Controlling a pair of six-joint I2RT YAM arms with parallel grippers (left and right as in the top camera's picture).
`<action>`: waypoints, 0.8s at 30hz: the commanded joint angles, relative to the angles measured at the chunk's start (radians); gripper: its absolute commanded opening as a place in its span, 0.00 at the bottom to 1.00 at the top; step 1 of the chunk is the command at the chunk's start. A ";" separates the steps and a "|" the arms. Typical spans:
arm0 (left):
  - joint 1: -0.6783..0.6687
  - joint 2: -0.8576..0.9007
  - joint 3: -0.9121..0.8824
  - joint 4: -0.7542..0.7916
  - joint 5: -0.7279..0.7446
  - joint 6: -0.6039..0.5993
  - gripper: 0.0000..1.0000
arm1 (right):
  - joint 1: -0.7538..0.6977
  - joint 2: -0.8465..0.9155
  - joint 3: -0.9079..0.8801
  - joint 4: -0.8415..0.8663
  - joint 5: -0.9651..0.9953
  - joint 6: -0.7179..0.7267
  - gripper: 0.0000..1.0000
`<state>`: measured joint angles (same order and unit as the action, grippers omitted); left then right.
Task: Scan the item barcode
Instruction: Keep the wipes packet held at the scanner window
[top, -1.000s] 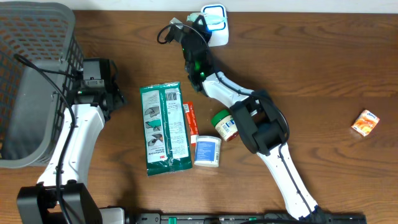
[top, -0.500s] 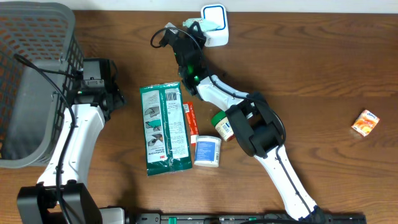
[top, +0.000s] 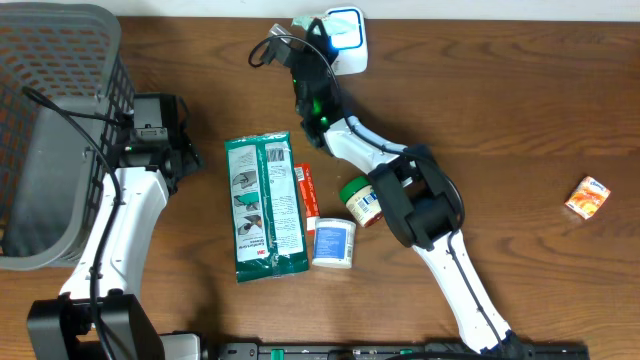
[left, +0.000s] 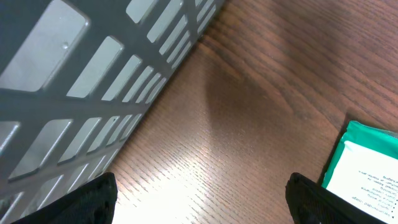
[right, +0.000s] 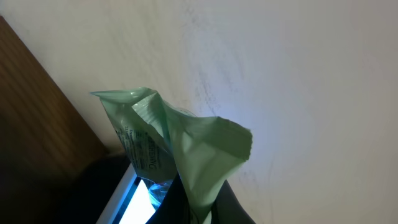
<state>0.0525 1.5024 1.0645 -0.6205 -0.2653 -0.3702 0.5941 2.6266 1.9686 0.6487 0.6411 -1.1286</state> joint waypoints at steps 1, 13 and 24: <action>0.003 0.007 -0.014 0.000 -0.013 -0.006 0.86 | -0.016 0.011 0.012 0.007 -0.045 -0.009 0.01; 0.003 0.007 -0.014 0.000 -0.013 -0.006 0.86 | -0.024 0.024 0.012 -0.060 -0.035 0.050 0.01; 0.003 0.007 -0.014 0.000 -0.013 -0.006 0.86 | -0.021 0.024 0.012 -0.156 0.018 0.201 0.01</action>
<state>0.0525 1.5024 1.0645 -0.6209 -0.2653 -0.3702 0.5732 2.6274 1.9701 0.5041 0.6346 -1.0027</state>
